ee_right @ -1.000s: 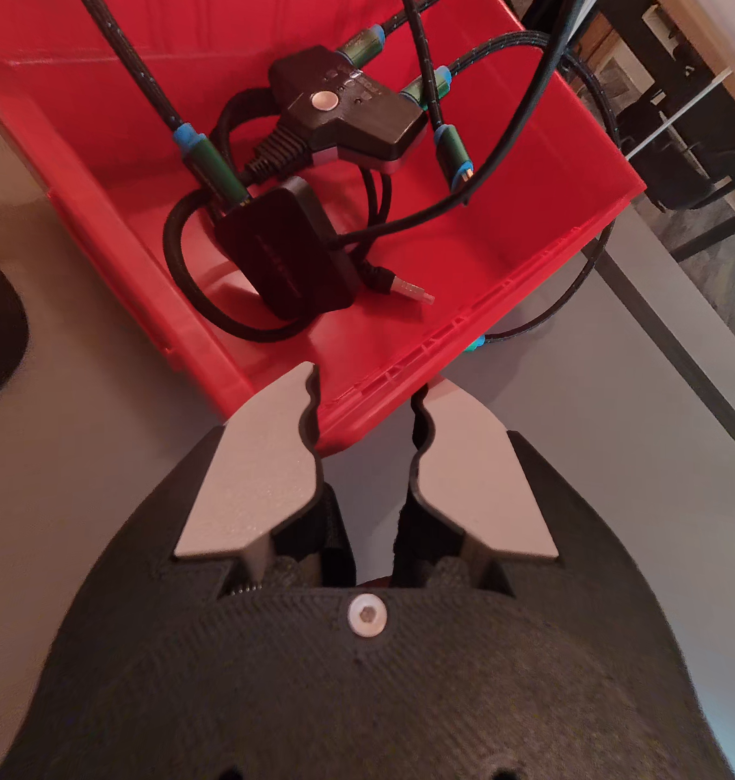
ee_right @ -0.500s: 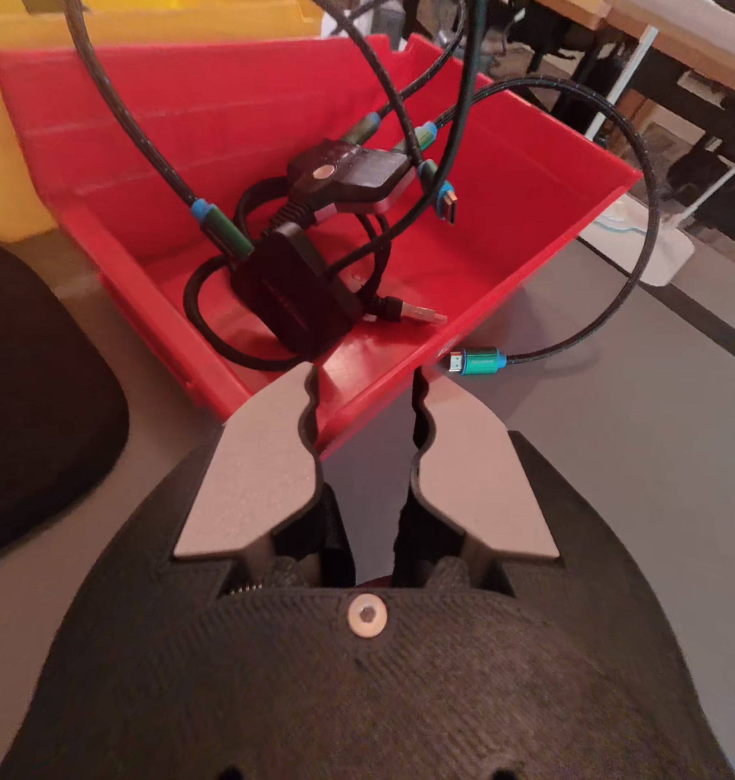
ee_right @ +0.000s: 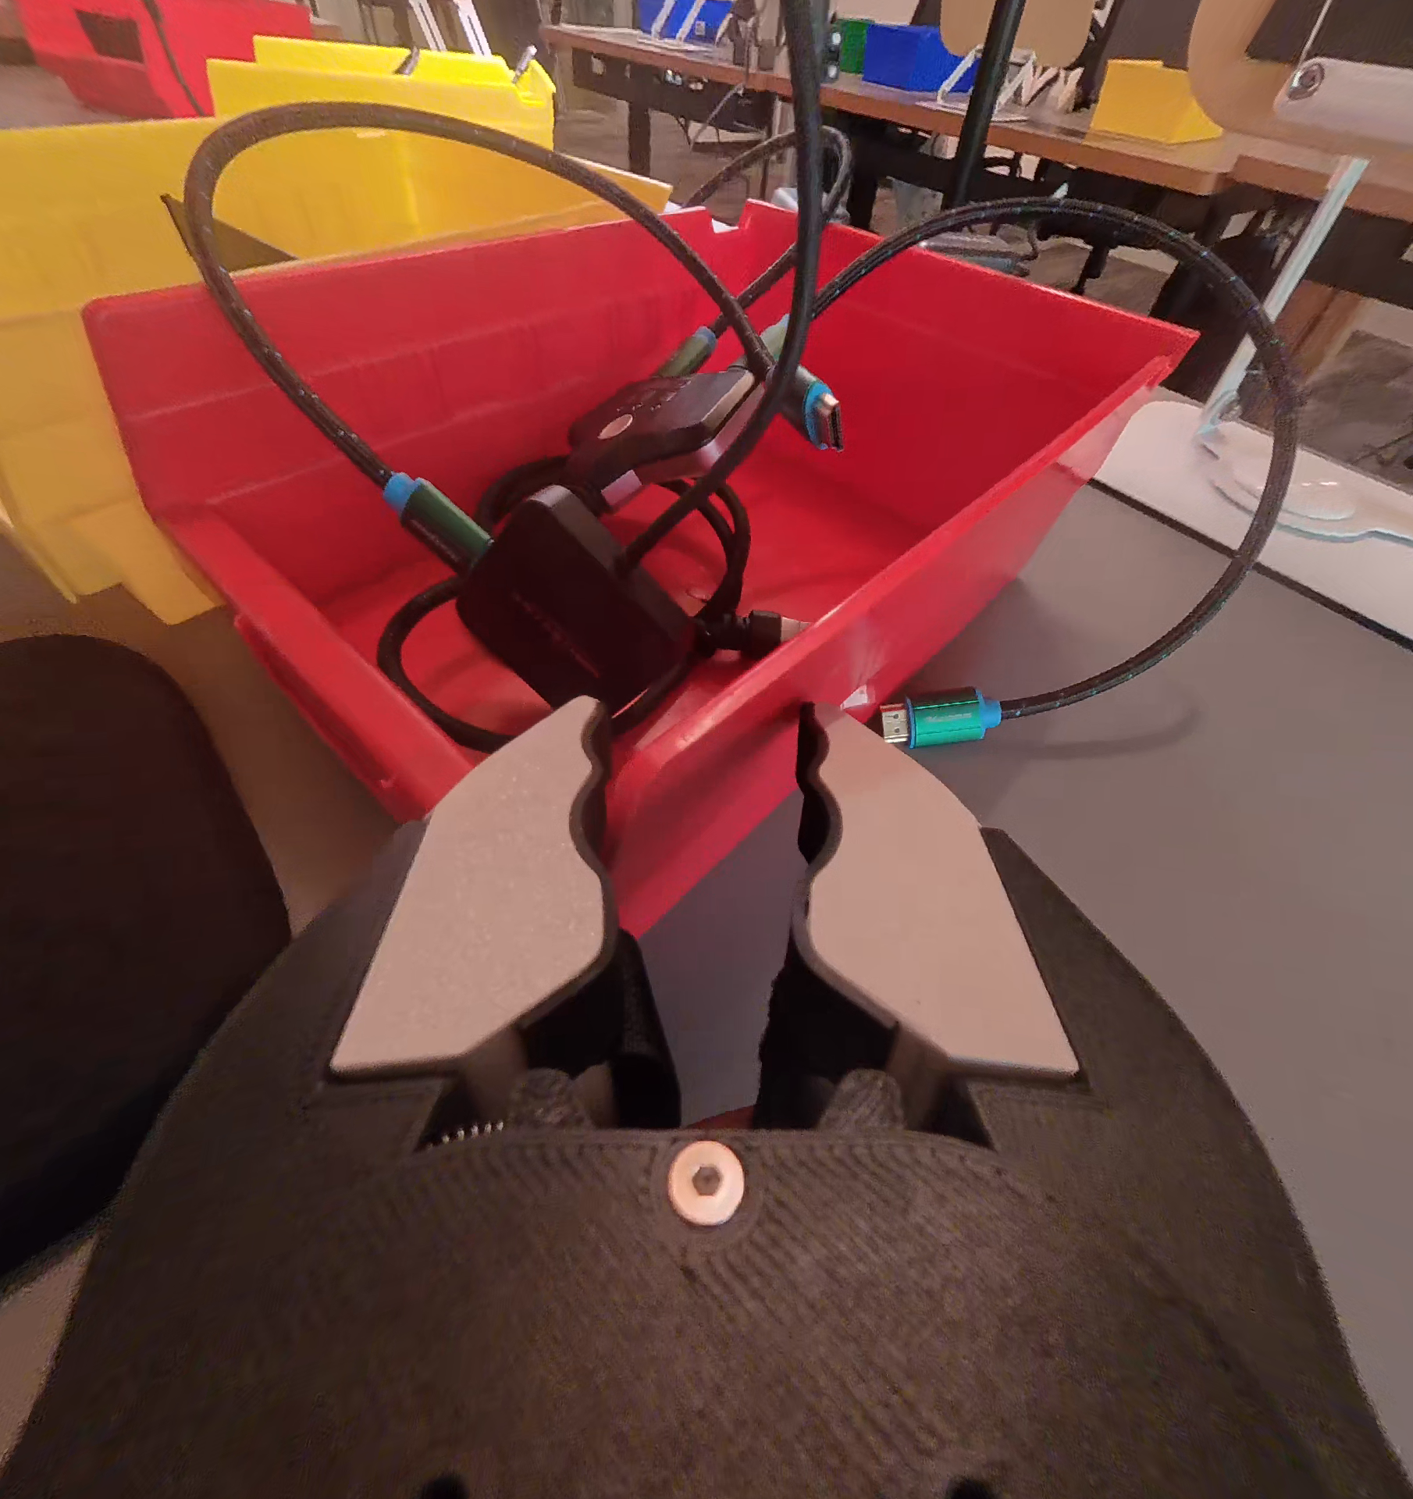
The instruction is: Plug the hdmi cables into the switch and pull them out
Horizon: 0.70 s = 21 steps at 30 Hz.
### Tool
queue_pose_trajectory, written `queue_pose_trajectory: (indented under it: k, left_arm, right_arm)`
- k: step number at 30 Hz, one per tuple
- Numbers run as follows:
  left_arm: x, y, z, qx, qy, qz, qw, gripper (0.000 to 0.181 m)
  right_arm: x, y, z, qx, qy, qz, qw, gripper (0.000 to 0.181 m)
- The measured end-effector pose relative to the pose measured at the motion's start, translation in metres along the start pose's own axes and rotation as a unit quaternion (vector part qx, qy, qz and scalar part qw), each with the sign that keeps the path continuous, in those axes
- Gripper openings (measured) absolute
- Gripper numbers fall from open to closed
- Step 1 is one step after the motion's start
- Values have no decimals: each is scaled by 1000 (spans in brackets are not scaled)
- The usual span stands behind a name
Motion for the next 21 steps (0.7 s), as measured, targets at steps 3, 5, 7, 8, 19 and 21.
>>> queue_pose_trajectory:
  k: [3,5,7,8,19,21]
  left_arm:
    - [4,-4,-4,9,0,9,1000,40]
    - [6,-5,-6,15,2,14,1000,41]
    - [6,-6,-9,20,2,15,1000,41]
    - [6,-6,-11,24,2,16,1000,41]
    - [22,12,0,20,11,78,997,59]
    - [35,25,7,22,33,114,993,70]
  right_arm:
    - [-2,-4,1,-11,6,-1,1000,45]
    - [-4,-8,2,-18,6,-5,1000,46]
    - [-6,-12,5,-27,2,-13,1000,47]
    - [-8,-14,7,-32,0,-18,999,47]
    - [-67,55,-7,-15,56,-120,991,82]
    - [-91,94,-15,-25,31,-181,983,111]
Point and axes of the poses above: each gripper's, where its closed fingertips meet, y back along the fingers, x out of its underside, z = x × y across the jaws, the point moved 1 cm from there along y, back along the fingers, and after that the axes turned 14 degrees about y, right-handed, at the moved point
